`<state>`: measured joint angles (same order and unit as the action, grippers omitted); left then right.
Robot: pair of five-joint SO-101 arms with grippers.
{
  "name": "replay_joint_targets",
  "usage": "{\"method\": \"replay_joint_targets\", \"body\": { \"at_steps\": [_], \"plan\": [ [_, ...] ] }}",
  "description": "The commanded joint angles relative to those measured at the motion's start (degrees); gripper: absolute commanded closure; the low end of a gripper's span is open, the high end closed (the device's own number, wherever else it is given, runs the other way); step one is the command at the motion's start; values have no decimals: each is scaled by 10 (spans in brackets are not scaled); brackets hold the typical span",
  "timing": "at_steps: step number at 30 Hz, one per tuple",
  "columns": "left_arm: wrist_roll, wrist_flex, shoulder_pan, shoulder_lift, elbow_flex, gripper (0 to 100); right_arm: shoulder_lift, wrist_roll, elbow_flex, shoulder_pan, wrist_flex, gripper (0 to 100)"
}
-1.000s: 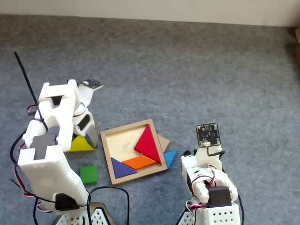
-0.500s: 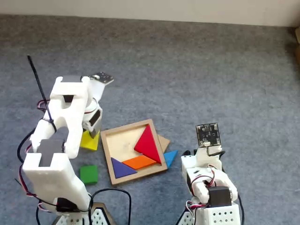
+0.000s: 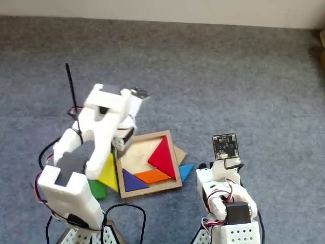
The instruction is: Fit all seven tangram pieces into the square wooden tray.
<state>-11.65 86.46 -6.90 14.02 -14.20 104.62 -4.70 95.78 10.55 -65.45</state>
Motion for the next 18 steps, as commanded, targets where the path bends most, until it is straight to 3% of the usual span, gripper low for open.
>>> {"method": "replay_joint_targets", "body": {
  "at_steps": [1,7,12,18],
  "plan": [
    [18,11,-30,-33,-12,902,6,3,56,-7,11,922],
    [17,18,-21,-36,-19,898,6,3,56,-7,11,922],
    [14,84,-23,-55,-5,858,6,3,56,-7,11,922],
    [14,119,-20,-203,-17,778,6,3,56,-7,11,922]
  ]
}}
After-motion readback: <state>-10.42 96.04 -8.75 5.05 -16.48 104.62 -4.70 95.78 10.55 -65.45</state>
